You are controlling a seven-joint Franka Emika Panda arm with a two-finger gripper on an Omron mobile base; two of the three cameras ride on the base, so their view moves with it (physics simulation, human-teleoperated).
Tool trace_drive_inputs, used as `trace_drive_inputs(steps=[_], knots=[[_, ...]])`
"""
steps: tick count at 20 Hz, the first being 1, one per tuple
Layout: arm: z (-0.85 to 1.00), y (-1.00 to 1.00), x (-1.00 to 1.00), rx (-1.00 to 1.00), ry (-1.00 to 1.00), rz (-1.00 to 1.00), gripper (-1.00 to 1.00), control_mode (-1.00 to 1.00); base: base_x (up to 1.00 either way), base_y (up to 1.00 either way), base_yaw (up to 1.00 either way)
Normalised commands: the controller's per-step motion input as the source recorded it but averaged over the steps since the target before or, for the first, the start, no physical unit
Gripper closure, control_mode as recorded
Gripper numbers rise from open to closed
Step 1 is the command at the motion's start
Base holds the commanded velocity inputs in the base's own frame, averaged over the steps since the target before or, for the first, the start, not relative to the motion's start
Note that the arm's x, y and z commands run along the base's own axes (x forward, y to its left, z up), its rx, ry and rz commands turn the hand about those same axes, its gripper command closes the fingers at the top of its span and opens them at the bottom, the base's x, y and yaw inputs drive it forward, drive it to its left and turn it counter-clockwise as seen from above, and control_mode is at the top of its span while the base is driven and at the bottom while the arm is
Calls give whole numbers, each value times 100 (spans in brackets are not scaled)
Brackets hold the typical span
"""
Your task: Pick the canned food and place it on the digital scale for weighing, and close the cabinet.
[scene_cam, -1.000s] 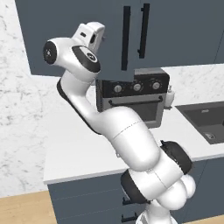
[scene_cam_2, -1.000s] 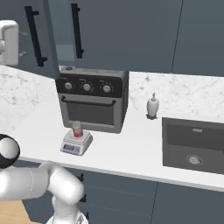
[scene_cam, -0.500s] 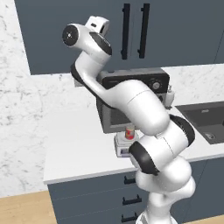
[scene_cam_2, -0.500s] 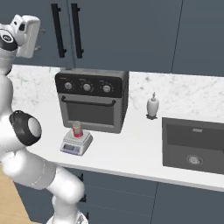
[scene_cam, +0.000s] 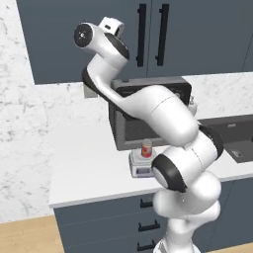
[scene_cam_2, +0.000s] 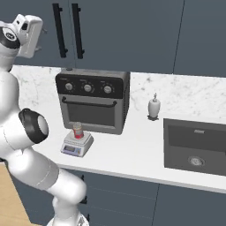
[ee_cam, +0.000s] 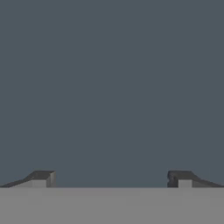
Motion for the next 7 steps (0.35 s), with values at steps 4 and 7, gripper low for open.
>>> trace_drive_inputs(steps=[4,7], knots=[[-100,-36,46,0,3,14,-100,-100,0,0,0],[-100,-46,54,1,15,13,-100,-100,0,0,0]])
